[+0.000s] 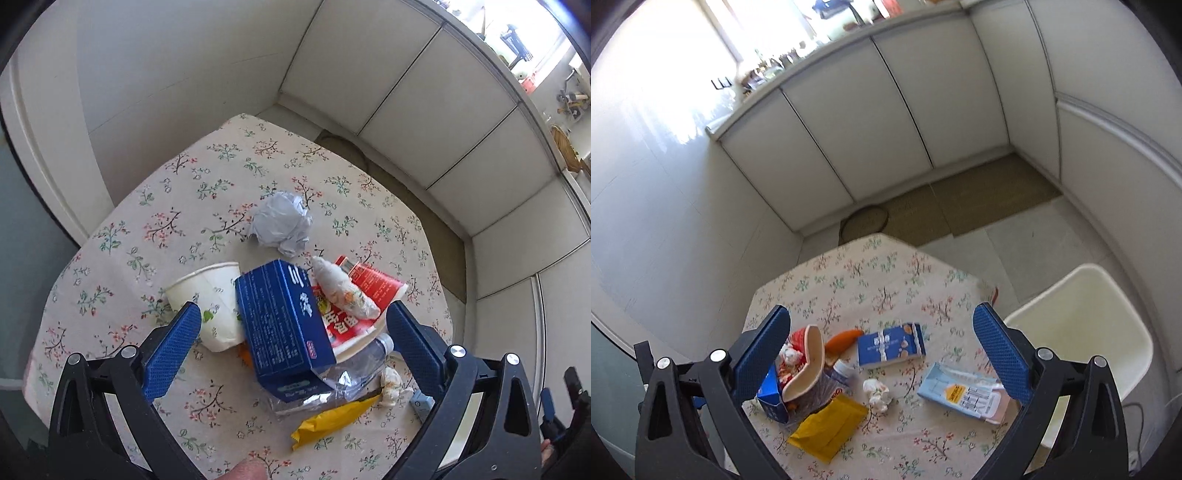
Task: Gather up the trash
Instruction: 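Grasp the crumpled white paper with the left gripper while the right gripper approaches the tissue bundle, then grasp the white tissue bundle with the right gripper and lift it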
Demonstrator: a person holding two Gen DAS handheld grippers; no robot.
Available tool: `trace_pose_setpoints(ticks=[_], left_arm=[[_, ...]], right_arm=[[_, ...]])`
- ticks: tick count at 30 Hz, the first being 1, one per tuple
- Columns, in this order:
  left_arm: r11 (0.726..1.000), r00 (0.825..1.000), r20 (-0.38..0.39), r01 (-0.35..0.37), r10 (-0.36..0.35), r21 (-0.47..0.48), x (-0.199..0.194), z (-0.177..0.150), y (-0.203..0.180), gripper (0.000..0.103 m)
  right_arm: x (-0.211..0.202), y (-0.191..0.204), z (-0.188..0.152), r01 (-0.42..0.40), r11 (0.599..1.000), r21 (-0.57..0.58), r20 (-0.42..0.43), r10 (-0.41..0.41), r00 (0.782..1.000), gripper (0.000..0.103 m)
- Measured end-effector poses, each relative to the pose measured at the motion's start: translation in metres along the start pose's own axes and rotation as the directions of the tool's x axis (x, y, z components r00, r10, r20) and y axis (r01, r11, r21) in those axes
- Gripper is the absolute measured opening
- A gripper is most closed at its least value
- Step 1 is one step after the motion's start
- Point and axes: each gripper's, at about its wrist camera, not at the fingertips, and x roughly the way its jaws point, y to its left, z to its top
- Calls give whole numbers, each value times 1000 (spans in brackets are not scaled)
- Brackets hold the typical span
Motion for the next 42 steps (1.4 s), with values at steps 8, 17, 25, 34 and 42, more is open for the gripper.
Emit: trace_pose_setpoints(ticks=[8,17,25,34,42], left_arm=[[996,995,-77,-57,62,73,65,47,-19,96],[983,978,-174,-92,119,157,129,69,-13,70],[973,977,-153,-117,148,199,141,65,-1,35],[989,1000,0,-16,16,149,67,67,-1,19],[995,974,218,34,-55,97,-36,45,-6,19]], right_arm=[[39,-35,4,11,988,153,-130,9,991,97],[70,-28,3,23,999,33,-179,-17,984,97],[97,8,-8,-45,991,-128,-225,15,974,96],[107,84,-38,-153,879,-452,-213,60,975,96],[138,143,-44,-267,842,-469,-303,131,944,74]])
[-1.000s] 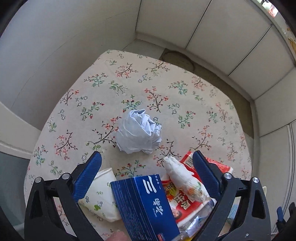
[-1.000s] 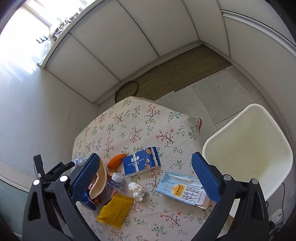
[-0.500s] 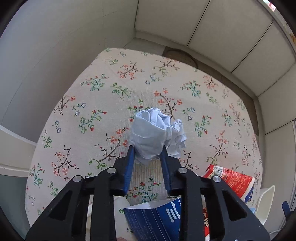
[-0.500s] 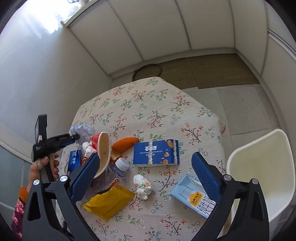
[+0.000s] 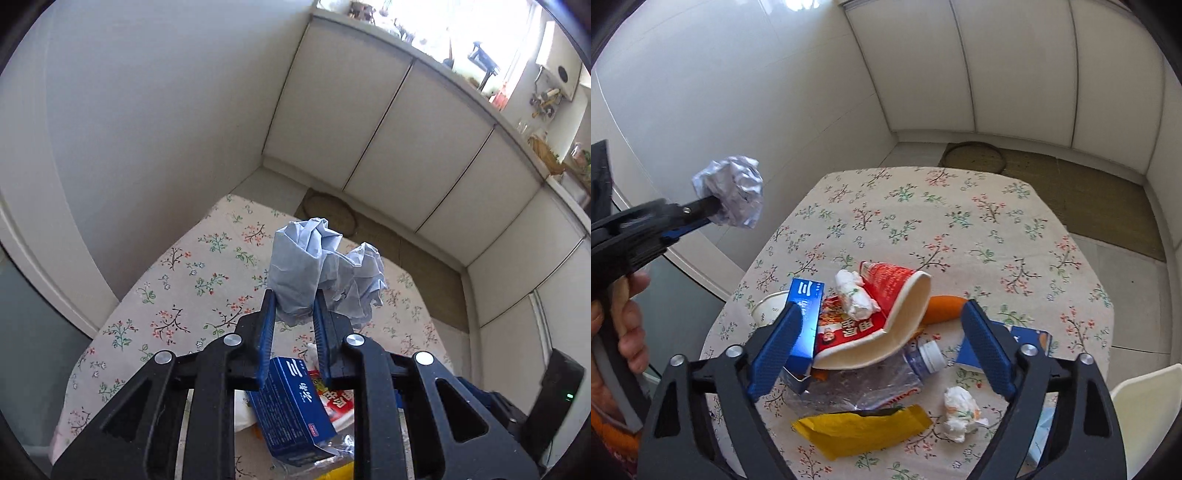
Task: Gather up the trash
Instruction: 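Grasp the white tissue bundle with the right gripper and lift it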
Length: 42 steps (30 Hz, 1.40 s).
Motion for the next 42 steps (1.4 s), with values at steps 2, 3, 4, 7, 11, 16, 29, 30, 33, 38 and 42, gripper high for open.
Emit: trace_pose_setpoints(ticks=[2,3,4,7,11,16,29,30,33,38,42], left_arm=[[1000,1000,16,14,-14,-10,-11,0,0,19],[1000,1000,17,19,-19,-9,-14,1,1,20],[1000,1000,18,24,-24,-5,-15,2,1,20],[1000,1000,14,19,-19,4,-16,2,4,20],[1000,1000,-18,17,-17,-9,-8,-3,14,20],[1000,999,-43,18,-19,-18,-3,-5,21,20],[1000,999,-45,-1,0,-13,-2,-6,18,20],[1000,999,-42,3,-4,-15,-3,-6,17,20],[1000,999,-31,23,-23,-13,-7,-5,12,20],[999,999,-16,51,-51,6,-16,-7,-3,20],[997,997,1,72,-72,12,-22,-9,-16,20]], right_arm=[[17,9,6,-9,1000,-8,-48,9,999,66],[27,12,8,-10,1000,-2,-73,10,997,63],[32,14,9,-15,1000,3,-89,15,996,62],[54,20,9,-38,999,5,-128,38,991,55],[72,34,8,-22,998,-63,-140,13,990,53],[93,44,4,11,989,-146,-161,-34,986,47],[91,40,-5,4,994,-112,-135,-19,991,26],[86,40,-3,6,994,-105,-121,-19,992,26],[63,40,2,17,996,-87,-64,-23,998,26],[24,37,6,67,995,-76,24,-65,998,26],[-5,26,4,139,989,-47,86,-135,987,26]])
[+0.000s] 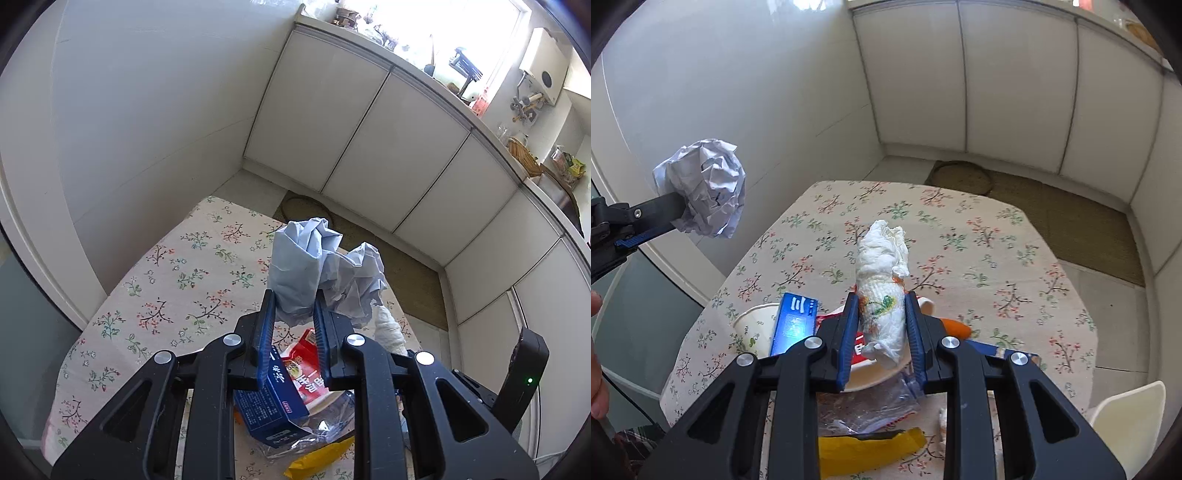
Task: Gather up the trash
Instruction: 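Grasp the white tissue bundle with the right gripper and lift it, then carry both items to the white bin and open both grippers over it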
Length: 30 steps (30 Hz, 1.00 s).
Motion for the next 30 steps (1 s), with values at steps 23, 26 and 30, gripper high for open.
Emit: trace_pose_setpoints(ticks=[23,26,30], left_arm=[[979,991,19,131,-136,159,9,-46,-124,20],[970,988,-2,151,-153,192,15,-58,-146,20],[951,982,-39,188,-184,245,24,-77,-180,20]], right_arm=[[-143,-157,-43,438,828,350,140,-509,849,26],[-154,-179,-56,486,779,395,96,-562,822,26],[-164,-207,-77,537,724,433,12,-601,799,28]])
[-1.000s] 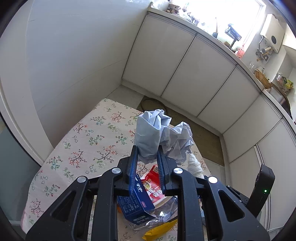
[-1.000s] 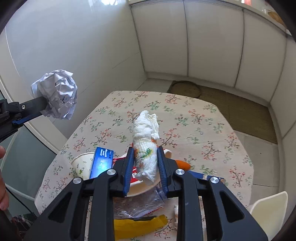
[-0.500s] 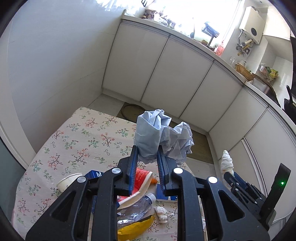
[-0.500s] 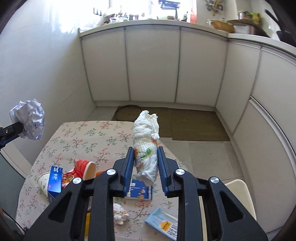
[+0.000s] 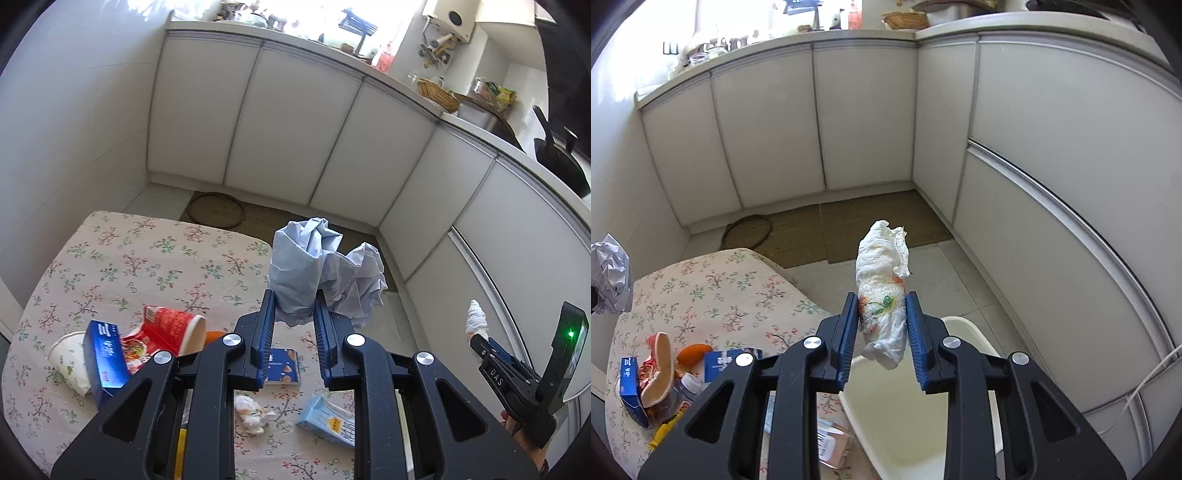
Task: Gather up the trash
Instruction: 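Carry both items to the white bin and open both grippers over it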
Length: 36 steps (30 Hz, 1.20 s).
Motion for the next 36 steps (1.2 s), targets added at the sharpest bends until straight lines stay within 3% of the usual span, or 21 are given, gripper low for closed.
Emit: trace_pose_setpoints(ticks=[3,5,6,8,11,15,18,26,28,29,33,36], left_arm=[[998,999,-28,42,-41,43,13,-10,-29,20],[995,997,-45,68,-65,69,21,-17,-47,20],[993,995,-55,83,-78,83,25,-21,-56,20],[988,992,-76,109,-101,110,33,-29,-74,20],[978,984,-114,151,-135,143,45,-42,-95,20],[963,975,-160,187,-157,195,59,-62,-117,20],[954,963,-203,219,-178,205,70,-73,-128,20],[925,930,-271,311,-249,218,95,-94,-153,22],[920,923,-287,325,-258,218,102,-99,-158,29],[919,920,-292,329,-261,217,102,-102,-161,39],[921,924,-293,317,-246,227,104,-103,-163,44],[935,943,-261,270,-208,231,99,-99,-158,56]], right_arm=[[1,-25,-7,28,999,33,-30,-27,999,33],[-4,-40,-10,50,997,56,-26,-49,998,60],[-10,-49,-11,70,995,68,-6,-70,998,64],[-21,-66,-13,90,992,89,23,-92,995,66],[-33,-93,-17,115,983,142,54,-124,991,81],[-46,-123,-20,165,965,204,85,-185,979,90],[-49,-139,-20,217,945,243,100,-247,964,91],[-44,-145,-19,260,935,242,100,-291,952,91],[-45,-144,-20,276,931,239,109,-309,945,93],[-44,-144,-20,282,929,241,112,-315,942,94],[-44,-144,-20,289,927,240,108,-321,941,94],[-43,-137,-19,283,932,228,112,-314,943,94]])
